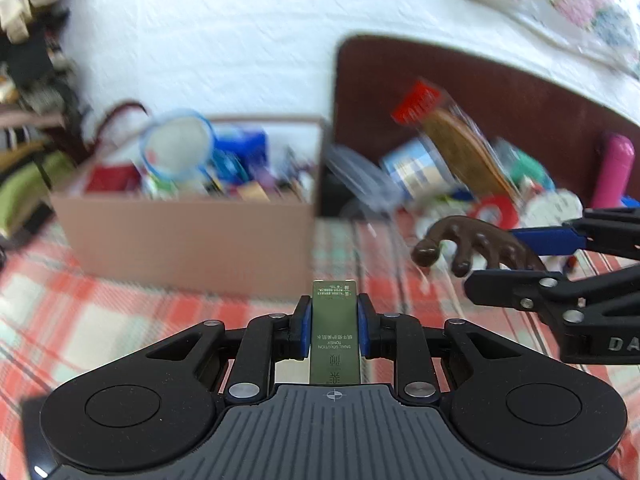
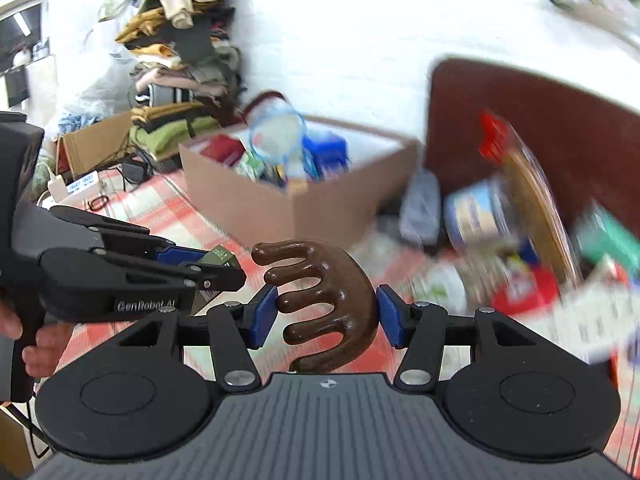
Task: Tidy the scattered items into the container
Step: 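Carry the green box and brown comb in both grippers over the cardboard box, then open both grippers to drop the green box and comb into the box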
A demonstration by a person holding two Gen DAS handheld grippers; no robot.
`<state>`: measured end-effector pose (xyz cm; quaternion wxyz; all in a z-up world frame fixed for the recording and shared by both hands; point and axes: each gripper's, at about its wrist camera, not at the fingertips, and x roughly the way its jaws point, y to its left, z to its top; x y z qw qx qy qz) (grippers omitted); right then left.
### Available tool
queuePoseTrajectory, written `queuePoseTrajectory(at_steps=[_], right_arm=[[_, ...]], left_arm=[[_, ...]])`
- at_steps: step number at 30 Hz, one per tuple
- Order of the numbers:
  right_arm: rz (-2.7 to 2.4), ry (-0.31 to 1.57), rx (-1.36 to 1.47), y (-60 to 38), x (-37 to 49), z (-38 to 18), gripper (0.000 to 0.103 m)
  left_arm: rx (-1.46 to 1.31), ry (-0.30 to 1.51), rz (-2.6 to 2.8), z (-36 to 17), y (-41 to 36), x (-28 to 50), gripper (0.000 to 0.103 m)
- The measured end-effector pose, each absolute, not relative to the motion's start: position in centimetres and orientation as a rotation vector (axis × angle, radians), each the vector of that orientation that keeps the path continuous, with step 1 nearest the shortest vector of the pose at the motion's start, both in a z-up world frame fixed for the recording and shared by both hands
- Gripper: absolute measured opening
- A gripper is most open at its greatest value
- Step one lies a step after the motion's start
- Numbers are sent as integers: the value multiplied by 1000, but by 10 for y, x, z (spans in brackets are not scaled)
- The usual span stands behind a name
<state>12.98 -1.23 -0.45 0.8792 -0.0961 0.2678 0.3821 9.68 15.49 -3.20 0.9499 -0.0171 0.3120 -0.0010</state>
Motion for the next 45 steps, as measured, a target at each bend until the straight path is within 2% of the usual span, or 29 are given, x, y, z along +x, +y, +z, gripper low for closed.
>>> queuePoseTrajectory(at_steps=[11,21,22,23,24,25,26,34,40,45], right_arm=[[813,449,-162,69,191,64,59],[756,518,-140,126,254,33,59],[755,518,-141,130,258,28,59],[757,511,-147,134,261,24,60],[759,502,-159,139,263,21,65],[751,486,-171,141,264,17,67],[728,466,-182,140,265,14,74],[712,521,-167,123,267,-3,76],[724,513,-165,117,251,3,88],[712,481,-118,96,229,13,95]], left_arm=[[-139,499,162,16,231,157,19],[-140,524,203,1,264,218,21],[-137,522,204,-2,265,222,29],[-133,521,210,-5,266,226,53],[-129,522,235,-7,267,228,79],[-131,524,276,-10,269,229,88],[-136,519,292,-13,272,227,93],[-157,548,264,-28,277,218,93],[-131,551,252,-22,266,206,94],[-131,532,223,-14,251,179,102]])
